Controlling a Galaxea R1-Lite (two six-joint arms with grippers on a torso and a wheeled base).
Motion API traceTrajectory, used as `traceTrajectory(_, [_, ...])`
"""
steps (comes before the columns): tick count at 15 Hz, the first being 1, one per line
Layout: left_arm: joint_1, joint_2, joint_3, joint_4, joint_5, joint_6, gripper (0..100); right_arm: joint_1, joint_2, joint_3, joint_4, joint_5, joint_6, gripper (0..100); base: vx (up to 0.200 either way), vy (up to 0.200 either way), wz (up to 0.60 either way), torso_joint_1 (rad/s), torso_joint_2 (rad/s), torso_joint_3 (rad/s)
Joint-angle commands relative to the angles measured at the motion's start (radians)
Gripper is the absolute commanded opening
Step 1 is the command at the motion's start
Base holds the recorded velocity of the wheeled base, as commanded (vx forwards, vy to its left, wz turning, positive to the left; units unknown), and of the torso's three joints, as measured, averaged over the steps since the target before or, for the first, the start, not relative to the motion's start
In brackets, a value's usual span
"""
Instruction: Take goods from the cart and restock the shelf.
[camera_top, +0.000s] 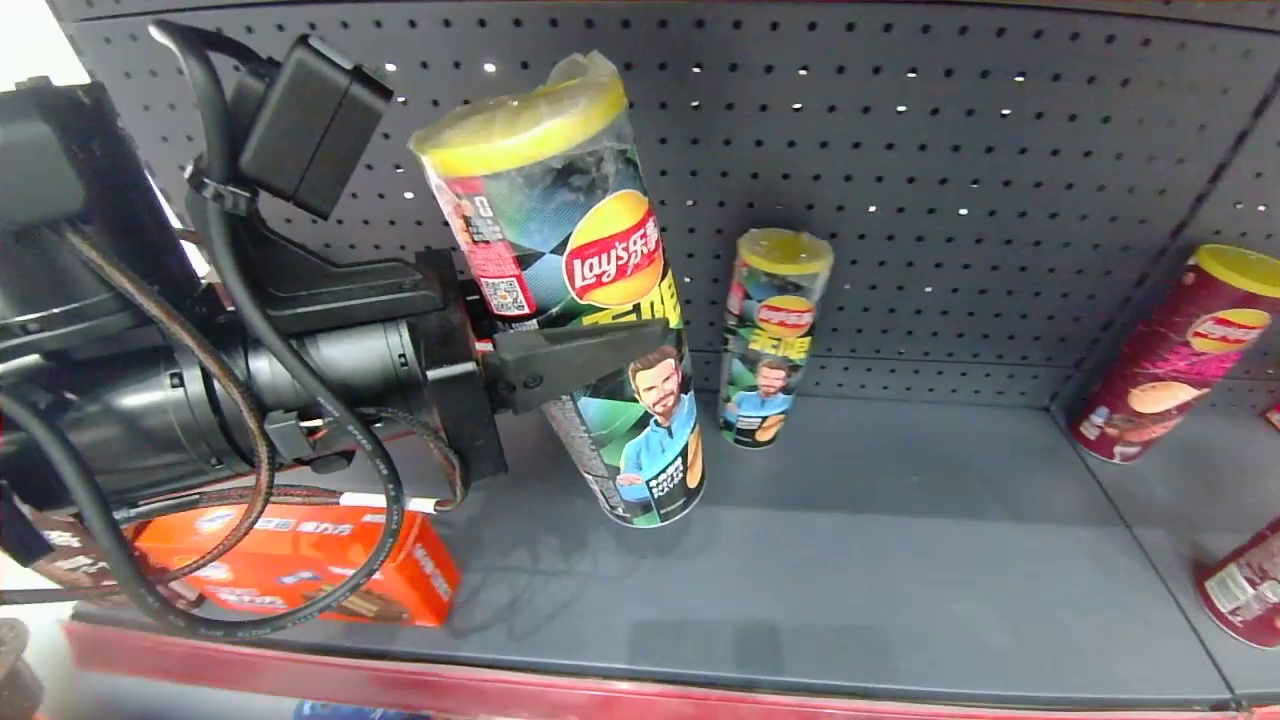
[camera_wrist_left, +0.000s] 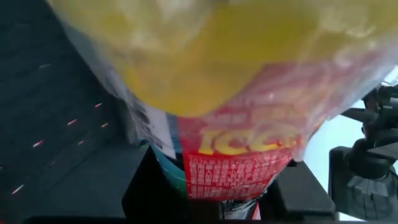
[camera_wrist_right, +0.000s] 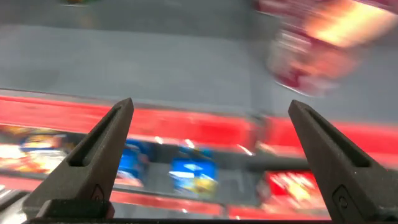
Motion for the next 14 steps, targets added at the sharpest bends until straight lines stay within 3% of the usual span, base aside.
traceTrajectory(1, [0.003, 0.003, 0.006, 0.0, -0.001, 0.0, 0, 0.0, 0.001, 0.0, -0.001, 0.002, 0.0, 100, 0.0, 0.0, 0.0, 0.0, 0.0, 0.0])
traceTrajectory(14, [0.009, -0.007, 0.015, 0.001, -0.003, 0.0, 0, 0.0, 0.001, 0.0, -0.001, 0.001, 0.0, 100, 0.0, 0.0, -0.05, 0.0, 0.0, 0.001])
